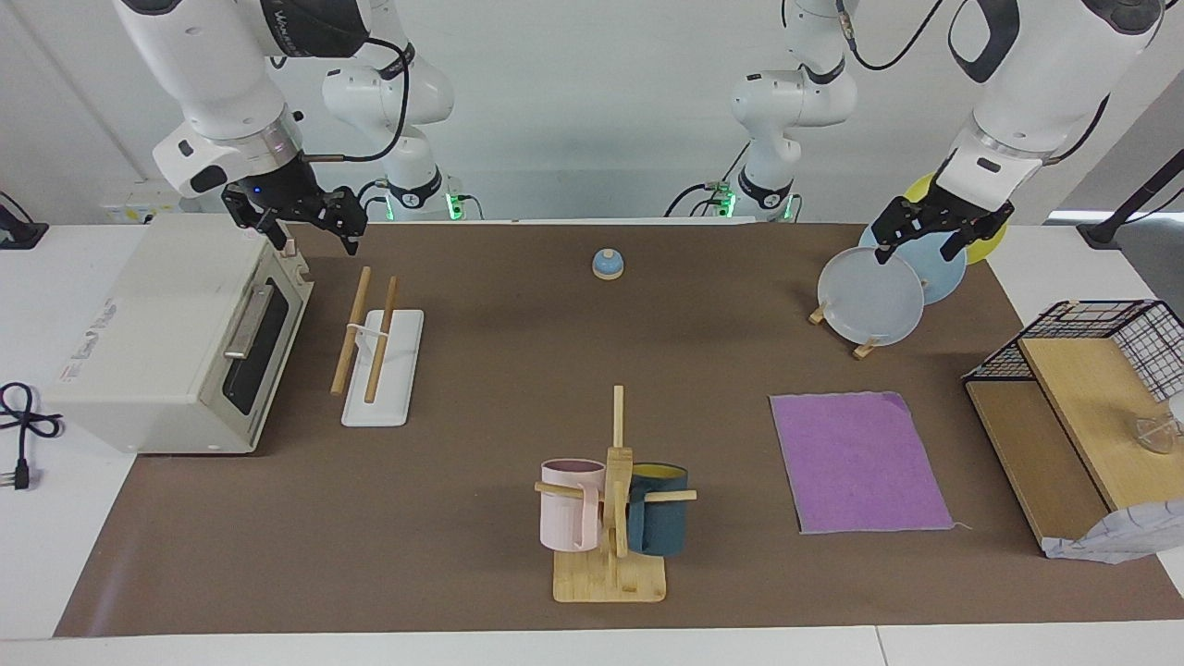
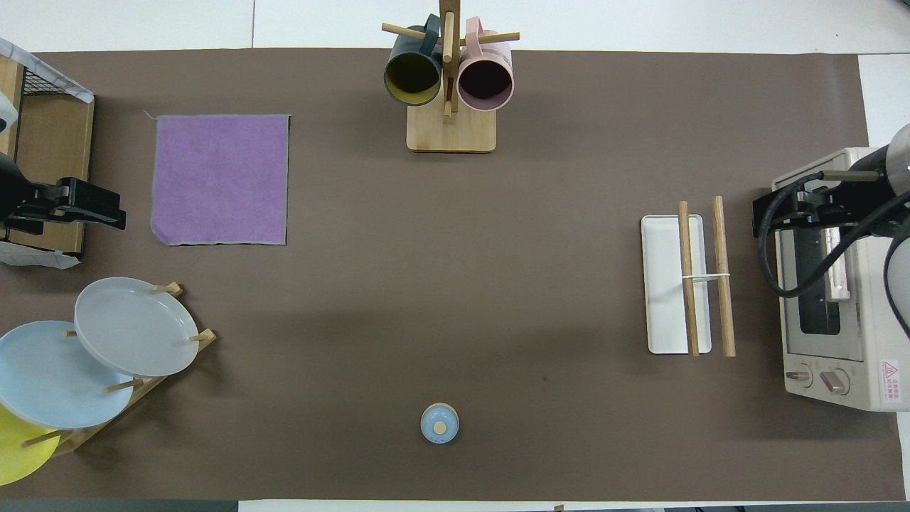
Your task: Fold towel and hang on rack
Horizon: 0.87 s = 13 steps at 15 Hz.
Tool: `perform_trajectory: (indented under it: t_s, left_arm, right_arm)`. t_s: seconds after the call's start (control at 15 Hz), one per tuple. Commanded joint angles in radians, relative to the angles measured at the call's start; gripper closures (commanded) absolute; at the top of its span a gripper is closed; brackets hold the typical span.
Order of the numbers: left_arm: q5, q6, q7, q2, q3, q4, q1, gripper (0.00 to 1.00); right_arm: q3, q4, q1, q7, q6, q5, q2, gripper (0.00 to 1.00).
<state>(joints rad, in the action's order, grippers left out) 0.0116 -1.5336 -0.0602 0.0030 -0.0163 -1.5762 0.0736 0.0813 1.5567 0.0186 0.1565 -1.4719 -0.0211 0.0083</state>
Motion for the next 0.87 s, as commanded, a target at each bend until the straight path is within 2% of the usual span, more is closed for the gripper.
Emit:
perform_trajectory:
  t_s: [0.0, 0.53, 0.67, 0.8]
  left_arm:
    - [-0.021, -0.010, 0.002, -0.017, 0.004, -0.016, 0.003, 0.00]
    - [-0.019, -0.006, -0.019, -0.027, 0.006, -0.036, 0.015, 0.00]
    - [-0.018, -0.057, -0.010, -0.037, 0.010, -0.077, -0.001, 0.00]
    - [-0.010, -0.185, 0.005, -0.034, 0.010, -0.181, -0.063, 0.00]
  right_arm:
    - [0.006, 0.014, 0.004, 0.001, -0.002, 0.017, -0.013, 0.00]
    - [0.006, 0.014, 0.004, 0.001, -0.001, 0.017, -0.014, 0.00]
    - [0.006, 0.014, 0.004, 0.001, -0.001, 0.017, -0.013, 0.00]
    - [0.006, 0.016, 0.004, 0.001, -0.001, 0.017, -0.013, 0.00]
